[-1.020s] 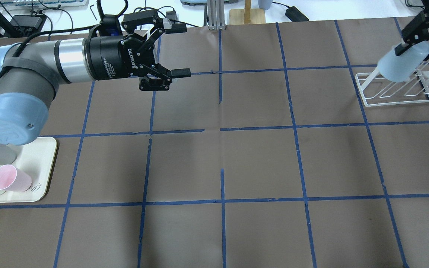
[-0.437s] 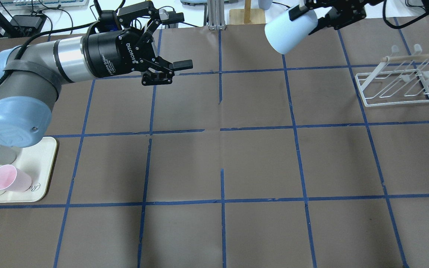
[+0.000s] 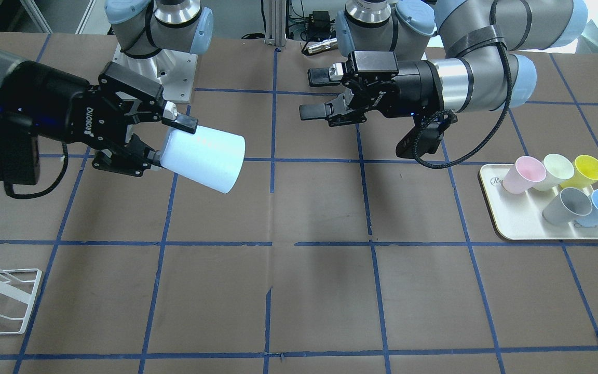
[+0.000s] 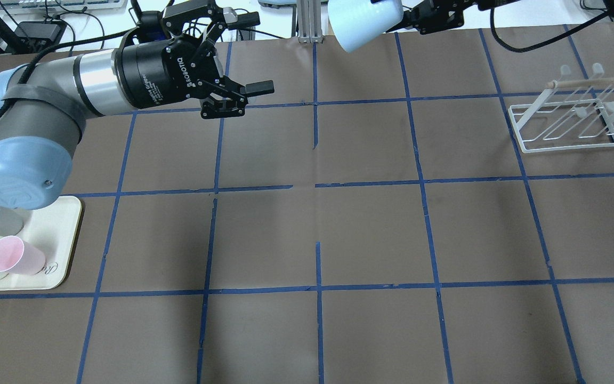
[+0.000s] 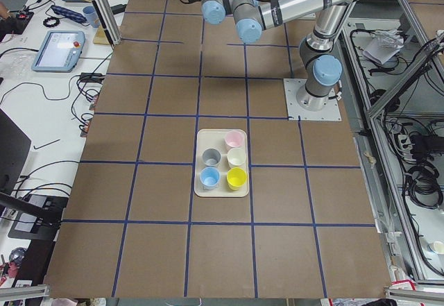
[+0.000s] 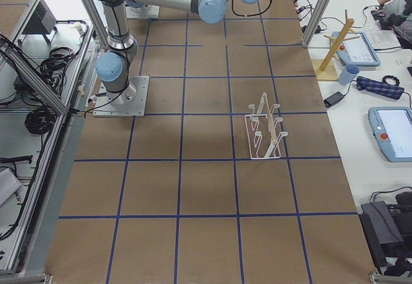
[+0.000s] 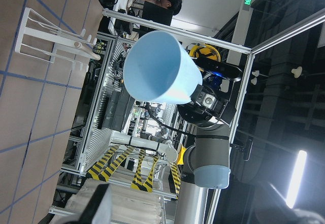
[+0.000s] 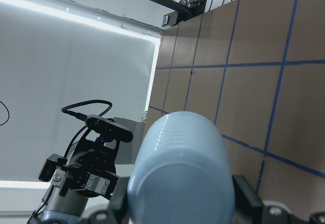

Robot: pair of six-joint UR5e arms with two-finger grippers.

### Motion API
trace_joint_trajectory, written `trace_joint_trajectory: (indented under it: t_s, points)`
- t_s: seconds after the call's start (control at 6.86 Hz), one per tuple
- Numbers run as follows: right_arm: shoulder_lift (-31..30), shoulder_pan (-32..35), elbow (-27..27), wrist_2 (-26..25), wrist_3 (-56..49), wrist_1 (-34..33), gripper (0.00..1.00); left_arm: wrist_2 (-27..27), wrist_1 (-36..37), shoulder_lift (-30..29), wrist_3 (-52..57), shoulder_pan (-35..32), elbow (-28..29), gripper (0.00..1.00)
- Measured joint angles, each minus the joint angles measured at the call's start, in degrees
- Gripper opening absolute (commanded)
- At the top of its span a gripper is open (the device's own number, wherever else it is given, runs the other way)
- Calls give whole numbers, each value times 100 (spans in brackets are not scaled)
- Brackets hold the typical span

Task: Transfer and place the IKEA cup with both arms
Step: 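Lift the cup off the rack and carry it toward the left gripper, then close the left gripper on the cup while the right gripper holds it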

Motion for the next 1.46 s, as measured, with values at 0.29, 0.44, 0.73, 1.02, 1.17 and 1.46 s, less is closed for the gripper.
trace_joint_trajectory:
  t_s: [0.29, 0.44, 0.73, 1.02, 1.17, 1.46]
  points:
    - [-87, 450, 373, 275, -206, -237, 42, -156, 370, -94, -174, 50, 108, 100]
    - [-120, 565, 482, 266, -257, -293, 42, -206, 783, -188, -362, 117, 114, 100]
    - [-267, 648, 660, 314, -245, -317, 43, -213, 1278, -325, -507, 380, 50, 100]
    - [-349, 699, 701, 436, -221, -316, 43, -213, 1348, -357, -557, 432, -11, 100]
    - [-357, 750, 704, 456, -181, -315, 43, -221, 1359, -345, -629, 384, -51, 100]
    - [-360, 863, 703, 468, 23, -327, 43, -259, 1385, -290, -752, 207, -75, 100]
